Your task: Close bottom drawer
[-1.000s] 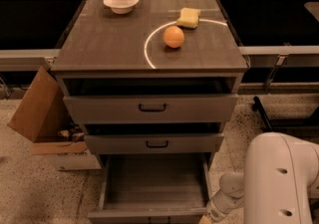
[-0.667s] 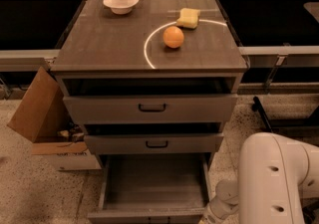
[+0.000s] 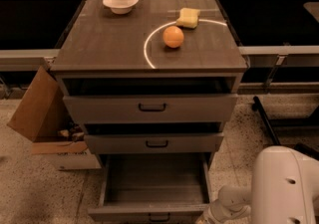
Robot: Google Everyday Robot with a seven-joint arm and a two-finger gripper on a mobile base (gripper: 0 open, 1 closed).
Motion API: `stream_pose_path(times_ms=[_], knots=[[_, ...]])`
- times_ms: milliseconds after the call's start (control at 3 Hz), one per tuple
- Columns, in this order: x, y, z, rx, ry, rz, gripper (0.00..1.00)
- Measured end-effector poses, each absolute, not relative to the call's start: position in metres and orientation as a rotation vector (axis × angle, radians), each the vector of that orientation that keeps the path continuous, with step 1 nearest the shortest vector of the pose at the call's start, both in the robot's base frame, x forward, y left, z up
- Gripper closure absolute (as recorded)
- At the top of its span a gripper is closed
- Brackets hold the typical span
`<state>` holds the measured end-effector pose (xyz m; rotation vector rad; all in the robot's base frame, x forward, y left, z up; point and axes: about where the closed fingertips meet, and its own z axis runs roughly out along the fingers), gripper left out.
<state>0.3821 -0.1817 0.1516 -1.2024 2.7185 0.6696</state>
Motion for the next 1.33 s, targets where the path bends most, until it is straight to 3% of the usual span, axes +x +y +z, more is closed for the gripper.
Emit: stream_pose_path(times_ms=[667, 1000, 1333], knots=[[0.433, -0.179, 0.142, -1.059, 2.504, 0.697, 1.0], [0.433, -0.179, 0.142, -1.059, 2.503, 0.697, 1.0], [0.461, -0.18, 0.145, -1.071, 2.416, 0.608, 1.0]])
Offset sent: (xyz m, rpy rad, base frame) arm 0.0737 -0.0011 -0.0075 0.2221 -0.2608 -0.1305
